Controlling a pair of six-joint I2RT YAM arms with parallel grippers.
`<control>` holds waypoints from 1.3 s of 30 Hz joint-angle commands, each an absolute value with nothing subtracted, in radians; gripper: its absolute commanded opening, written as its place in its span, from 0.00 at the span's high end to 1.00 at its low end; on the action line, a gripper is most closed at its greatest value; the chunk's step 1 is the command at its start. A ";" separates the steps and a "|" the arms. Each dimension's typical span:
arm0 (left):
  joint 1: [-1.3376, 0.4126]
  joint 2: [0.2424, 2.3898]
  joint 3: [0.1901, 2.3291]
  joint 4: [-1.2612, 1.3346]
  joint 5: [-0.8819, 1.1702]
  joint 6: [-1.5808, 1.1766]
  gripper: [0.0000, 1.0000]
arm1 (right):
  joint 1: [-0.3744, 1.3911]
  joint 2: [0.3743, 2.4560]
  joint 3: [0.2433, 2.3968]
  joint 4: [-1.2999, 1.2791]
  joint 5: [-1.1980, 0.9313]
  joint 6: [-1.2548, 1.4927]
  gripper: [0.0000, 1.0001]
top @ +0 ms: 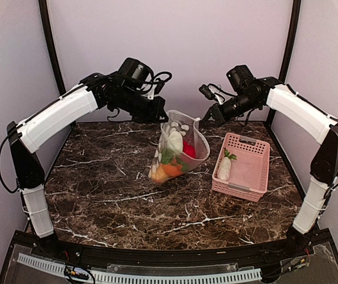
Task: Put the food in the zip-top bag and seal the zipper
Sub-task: Adjust the zipper food storage bag at the center of the board.
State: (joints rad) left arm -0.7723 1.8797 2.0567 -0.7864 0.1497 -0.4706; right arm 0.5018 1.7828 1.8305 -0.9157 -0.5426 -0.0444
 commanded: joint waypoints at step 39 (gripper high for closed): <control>-0.785 1.918 2.100 -0.968 0.096 -0.303 0.99 | 0.164 1.731 1.321 -0.691 -0.526 0.268 0.46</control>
